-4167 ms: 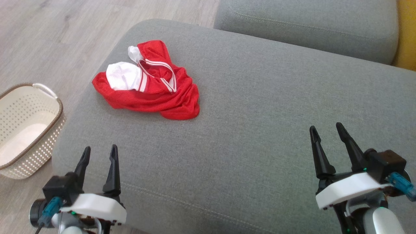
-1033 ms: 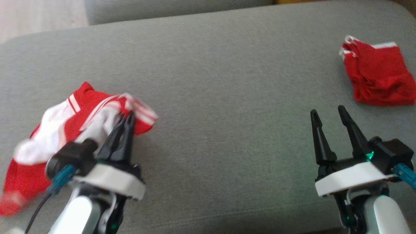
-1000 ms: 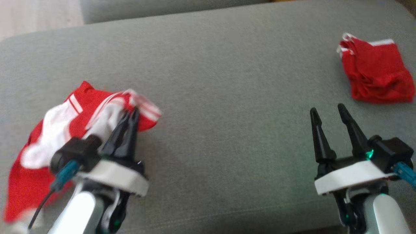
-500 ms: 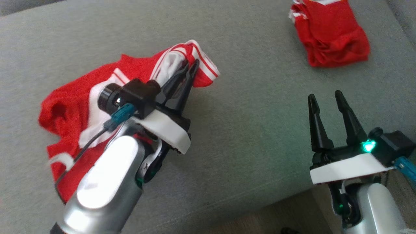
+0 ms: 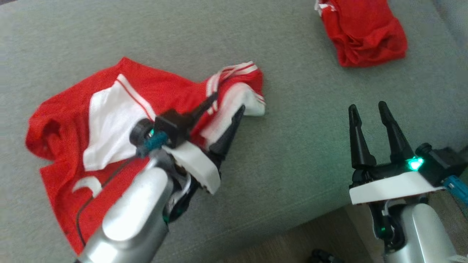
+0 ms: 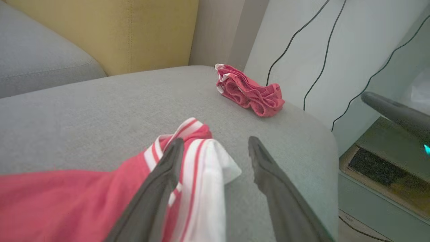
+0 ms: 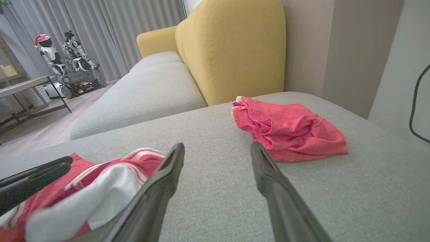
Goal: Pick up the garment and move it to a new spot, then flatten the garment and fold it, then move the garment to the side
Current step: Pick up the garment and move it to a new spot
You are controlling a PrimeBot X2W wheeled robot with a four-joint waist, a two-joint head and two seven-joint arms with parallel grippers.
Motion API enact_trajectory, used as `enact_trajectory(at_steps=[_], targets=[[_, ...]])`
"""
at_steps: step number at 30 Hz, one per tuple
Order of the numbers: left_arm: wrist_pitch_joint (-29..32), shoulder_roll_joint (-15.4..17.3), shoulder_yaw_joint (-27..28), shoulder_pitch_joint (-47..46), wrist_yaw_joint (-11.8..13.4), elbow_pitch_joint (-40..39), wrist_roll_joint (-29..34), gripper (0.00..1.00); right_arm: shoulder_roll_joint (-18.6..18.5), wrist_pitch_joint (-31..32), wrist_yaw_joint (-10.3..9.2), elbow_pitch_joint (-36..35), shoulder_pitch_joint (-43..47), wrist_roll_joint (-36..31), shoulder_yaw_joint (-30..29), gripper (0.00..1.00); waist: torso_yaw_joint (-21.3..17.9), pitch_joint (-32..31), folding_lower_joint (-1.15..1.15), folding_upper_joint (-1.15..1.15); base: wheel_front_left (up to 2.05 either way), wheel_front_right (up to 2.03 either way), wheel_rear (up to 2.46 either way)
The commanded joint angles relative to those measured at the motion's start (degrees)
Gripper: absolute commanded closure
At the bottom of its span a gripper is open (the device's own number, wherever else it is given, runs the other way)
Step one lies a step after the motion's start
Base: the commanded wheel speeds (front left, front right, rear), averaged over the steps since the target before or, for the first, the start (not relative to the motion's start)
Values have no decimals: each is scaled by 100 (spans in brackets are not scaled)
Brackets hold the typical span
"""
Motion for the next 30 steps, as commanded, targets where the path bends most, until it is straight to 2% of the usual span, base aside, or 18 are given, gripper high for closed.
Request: enact_trajectory(at_steps=[1,7,17,22,30], targets=[[-137,42,112,112,-9,-288,-28,0,-23,16,37,-219,-118,-93,73,0,258,-148,0,0,0,0,0],[-394,160,247,487,237,-630,-34,0,-23,186,37,-313,-95,-274,-80,0,779,-343,0,0,0,0,0],[-663,644,1175,1046,919,-973,-216,0,-23,612,37,-559,28,-576,-340,0,1647,-688,0,0,0,0,0],[-725,865,1624,1355,1125,-1007,-327,0,-23,744,37,-619,133,-642,-450,0,1892,-855,0,0,0,0,0],[-763,1053,2004,1920,1251,-1163,-372,0,-23,903,37,-609,349,-674,-482,0,2037,-1132,0,0,0,0,0]])
